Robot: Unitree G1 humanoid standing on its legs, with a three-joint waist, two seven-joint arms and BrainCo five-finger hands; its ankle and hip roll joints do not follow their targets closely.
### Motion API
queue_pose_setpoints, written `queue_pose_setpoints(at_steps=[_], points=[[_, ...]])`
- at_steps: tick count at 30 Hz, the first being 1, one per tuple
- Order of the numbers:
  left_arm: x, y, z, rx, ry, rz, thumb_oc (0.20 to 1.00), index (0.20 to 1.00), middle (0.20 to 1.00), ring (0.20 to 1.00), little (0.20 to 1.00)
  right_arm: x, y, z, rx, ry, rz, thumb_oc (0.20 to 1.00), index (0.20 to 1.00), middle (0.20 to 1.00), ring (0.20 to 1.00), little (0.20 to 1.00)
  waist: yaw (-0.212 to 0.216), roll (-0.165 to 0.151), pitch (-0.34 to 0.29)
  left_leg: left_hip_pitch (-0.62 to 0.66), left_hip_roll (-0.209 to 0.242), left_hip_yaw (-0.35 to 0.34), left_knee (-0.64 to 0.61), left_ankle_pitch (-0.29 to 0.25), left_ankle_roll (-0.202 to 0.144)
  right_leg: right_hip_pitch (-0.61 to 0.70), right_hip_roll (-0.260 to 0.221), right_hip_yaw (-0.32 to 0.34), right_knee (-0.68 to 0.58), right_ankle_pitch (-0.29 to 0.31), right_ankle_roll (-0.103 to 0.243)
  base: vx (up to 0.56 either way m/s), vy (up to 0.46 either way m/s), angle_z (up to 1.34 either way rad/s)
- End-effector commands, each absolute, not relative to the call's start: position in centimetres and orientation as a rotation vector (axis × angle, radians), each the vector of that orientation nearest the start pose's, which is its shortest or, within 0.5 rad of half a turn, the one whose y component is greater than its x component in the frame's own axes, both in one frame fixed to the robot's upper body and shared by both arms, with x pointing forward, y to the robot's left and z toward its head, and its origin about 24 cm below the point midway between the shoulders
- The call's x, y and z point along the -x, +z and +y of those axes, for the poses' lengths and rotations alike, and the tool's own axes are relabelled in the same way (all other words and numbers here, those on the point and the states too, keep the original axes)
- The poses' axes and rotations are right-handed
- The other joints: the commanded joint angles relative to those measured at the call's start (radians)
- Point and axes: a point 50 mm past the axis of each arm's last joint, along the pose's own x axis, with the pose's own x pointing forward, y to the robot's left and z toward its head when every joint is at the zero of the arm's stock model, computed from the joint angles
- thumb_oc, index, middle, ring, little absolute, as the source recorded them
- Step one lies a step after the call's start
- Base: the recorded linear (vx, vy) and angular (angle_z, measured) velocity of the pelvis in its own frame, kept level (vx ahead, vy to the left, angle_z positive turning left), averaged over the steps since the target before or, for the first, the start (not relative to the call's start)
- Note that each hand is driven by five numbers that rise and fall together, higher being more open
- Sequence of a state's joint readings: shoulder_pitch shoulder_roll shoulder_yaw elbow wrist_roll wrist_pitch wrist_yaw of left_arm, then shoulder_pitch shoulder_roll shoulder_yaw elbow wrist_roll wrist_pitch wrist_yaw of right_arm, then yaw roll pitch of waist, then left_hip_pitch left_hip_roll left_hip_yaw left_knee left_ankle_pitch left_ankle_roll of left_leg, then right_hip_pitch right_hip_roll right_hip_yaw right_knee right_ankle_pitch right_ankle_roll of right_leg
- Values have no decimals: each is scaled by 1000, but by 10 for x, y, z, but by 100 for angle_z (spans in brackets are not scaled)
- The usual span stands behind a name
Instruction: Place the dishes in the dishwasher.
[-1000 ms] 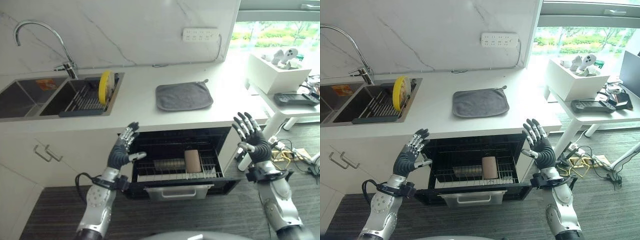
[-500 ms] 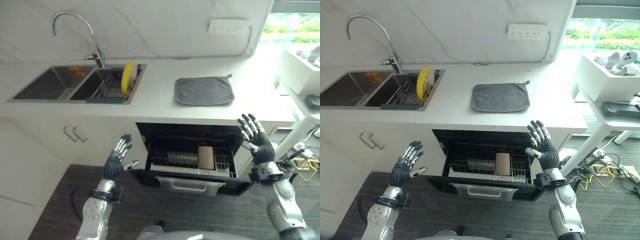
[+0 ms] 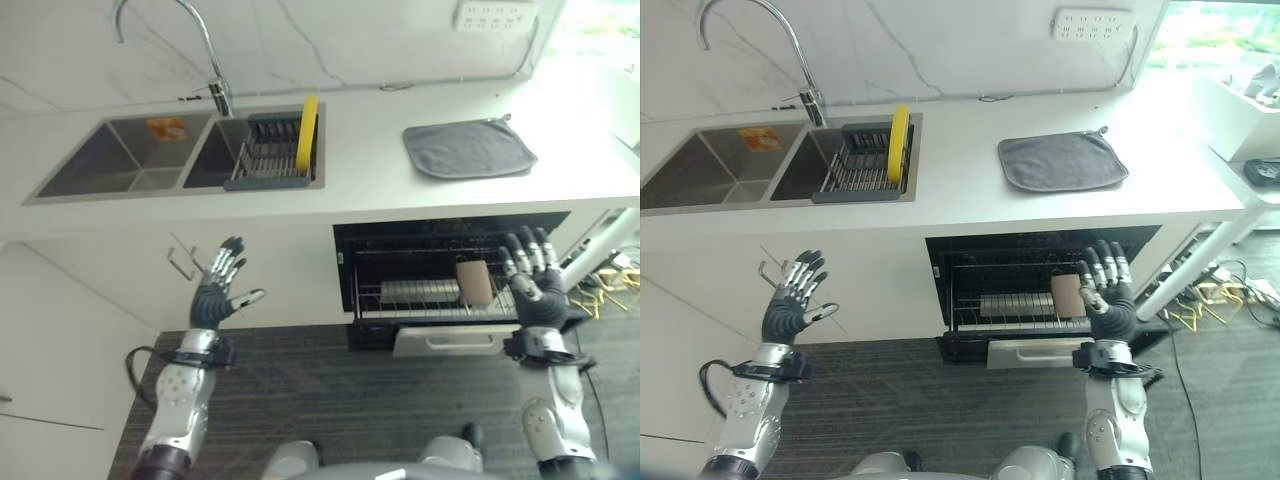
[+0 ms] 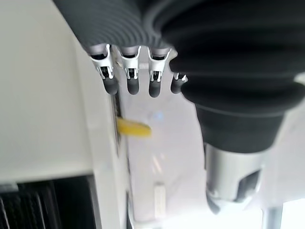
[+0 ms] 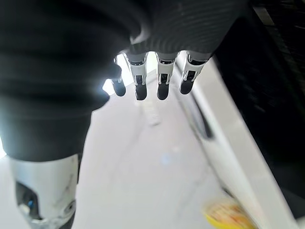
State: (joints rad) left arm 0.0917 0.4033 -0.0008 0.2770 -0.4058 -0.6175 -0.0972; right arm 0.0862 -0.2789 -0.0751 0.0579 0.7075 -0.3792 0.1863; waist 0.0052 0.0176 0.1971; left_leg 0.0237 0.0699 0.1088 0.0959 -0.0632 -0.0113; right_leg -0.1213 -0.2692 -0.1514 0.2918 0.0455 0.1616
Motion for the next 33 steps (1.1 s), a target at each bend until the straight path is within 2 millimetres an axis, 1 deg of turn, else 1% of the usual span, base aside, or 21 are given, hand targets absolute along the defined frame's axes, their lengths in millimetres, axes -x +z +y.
queue_pose_setpoints(at_steps=[1,2,3,4,7,9,11,13,14,16,17,19,20,22,23,25,27,29,30,31,33], points=[[-215,77,255,-134,31,-449,1000,1000,1000,1000,1000,-237,98,-241,-290,18,-489,1000,1000,1000,1000,1000,-3,-3,-64,62,-18,-17,-141,87,12,81,150,-30,-23,-10,-27,-139,162,-11],[-214,77,255,-129,40,-449,1000,1000,1000,1000,1000,-235,97,-239,-292,16,-487,1000,1000,1000,1000,1000,2,-21,-72,56,-46,-25,-158,99,19,92,201,-19,-21,-6,-39,-104,56,-6],[-213,77,254,-124,42,-449,1000,1000,1000,1000,1000,-235,97,-238,-291,16,-486,1000,1000,1000,1000,1000,5,-30,-78,50,-58,-28,-164,105,20,107,220,-14,-41,-9,-47,-83,-8,-5],[-213,76,253,-121,38,-447,1000,1000,1000,1000,1000,-235,95,-239,-290,14,-480,1000,1000,1000,1000,1000,11,-43,-88,44,-73,-38,-169,109,19,141,233,-14,-102,-18,-63,-39,-56,1],[-213,72,252,-96,39,-443,1000,1000,1000,1000,1000,-232,90,-241,-291,13,-470,1000,1000,1000,1000,1000,10,-51,-95,42,-81,-64,-177,118,15,169,250,-2,-179,-23,-82,-17,-88,8],[-211,70,252,-78,41,-441,1000,1000,1000,1000,1000,-233,90,-241,-287,13,-472,1000,1000,1000,1000,1000,18,-47,-99,41,-68,-59,-183,127,2,189,252,-26,-220,-36,-90,-21,-109,17],[-213,66,248,-84,31,-429,1000,1000,1000,1000,1000,-232,89,-241,-298,1,-462,1000,1000,1000,1000,1000,7,-44,-105,34,-61,-79,-183,132,-9,198,272,6,-260,-36,-100,-25,-135,-2],[-214,65,248,-76,32,-424,1000,1000,1000,1000,1000,-233,88,-241,-301,8,-453,1000,1000,1000,1000,1000,0,-44,-109,40,-61,-83,-183,129,-10,196,278,18,-267,-36,-103,-7,-102,6],[-215,64,249,-63,38,-420,1000,1000,1000,1000,1000,-233,87,-240,-294,13,-448,1000,1000,1000,1000,1000,-5,-45,-106,49,-65,-75,-168,122,-12,196,278,26,-266,-37,-108,0,-91,8],[-214,64,250,-46,51,-415,1000,1000,1000,1000,1000,-232,87,-242,-292,14,-444,1000,1000,1000,1000,1000,-7,-54,-95,31,-76,-65,-79,88,-12,199,267,33,-263,-35,-115,2,-61,2],[-212,64,250,-46,55,-415,1000,1000,1000,1000,1000,-232,85,-244,-304,8,-438,1000,1000,1000,1000,1000,5,-64,-75,-16,-92,-89,31,78,-3,207,263,53,-252,-29,-121,15,-35,0],[-211,65,249,-50,57,-418,1000,1000,1000,1000,1000,-234,84,-243,-306,11,-436,1000,1000,1000,1000,1000,12,-61,-66,-29,-89,-106,33,84,2,207,267,67,-234,-35,-122,55,15,-7],[-211,65,249,-48,60,-419,1000,1000,1000,1000,1000,-234,83,-241,-299,13,-435,1000,1000,1000,1000,1000,14,-59,-63,-27,-83,-110,11,88,2,208,269,73,-224,-41,-121,149,114,-22],[-212,64,249,-31,71,-415,1000,1000,1000,1000,1000,-237,84,-237,-262,12,-433,1000,1000,1000,1000,1000,15,-46,-60,-17,-30,-92,-116,159,-25,226,269,64,-219,-57,-113,162,155,-17],[-213,64,249,-30,71,-415,1000,1000,1000,1000,1000,-237,84,-237,-259,10,-434,1000,1000,1000,1000,1000,15,-46,-59,-17,-23,-88,-130,172,-30,231,267,63,-220,-58,-112,118,141,0],[-215,64,248,-27,64,-416,1000,1000,1000,1000,1000,-236,87,-239,-243,-9,-443,1000,1000,1000,1000,1000,19,-46,-53,-54,31,-81,-163,246,-65,260,251,54,-233,-69,-107,135,166,5],[-216,64,247,-28,59,-417,1000,1000,1000,1000,1000,-236,88,-241,-242,-16,-446,1000,1000,1000,1000,1000,21,-47,-51,-69,47,-88,-164,267,-73,267,246,54,-237,-73,-106,106,124,3],[-217,65,246,-38,43,-420,1000,1000,1000,1000,1000,-235,92,-249,-240,-39,-452,1000,1000,1000,1000,1000,28,-46,-42,-107,96,-123,-167,317,-90,286,228,56,-236,-88,-107,223,254,-8],[-217,65,246,-39,39,-419,1000,1000,1000,1000,1000,-235,93,-250,-240,-42,-451,1000,1000,1000,1000,1000,28,-46,-41,-110,100,-129,-168,319,-92,287,225,58,-236,-88,-107,319,366,-20],[-214,64,247,-39,40,-410,1000,1000,1000,1000,1000,-233,93,-253,-241,-42,-443,1000,1000,1000,1000,1000,29,-43,-39,-117,118,-154,-173,326,-93,291,215,70,-230,-94,-107,283,330,-36],[-212,60,247,-42,33,-389,1000,1000,1000,1000,1000,-231,92,-256,-254,-44,-434,1000,1000,1000,1000,1000,31,-36,-40,-116,124,-182,-176,323,-93,297,201,82,-225,-99,-104,387,451,-59]])
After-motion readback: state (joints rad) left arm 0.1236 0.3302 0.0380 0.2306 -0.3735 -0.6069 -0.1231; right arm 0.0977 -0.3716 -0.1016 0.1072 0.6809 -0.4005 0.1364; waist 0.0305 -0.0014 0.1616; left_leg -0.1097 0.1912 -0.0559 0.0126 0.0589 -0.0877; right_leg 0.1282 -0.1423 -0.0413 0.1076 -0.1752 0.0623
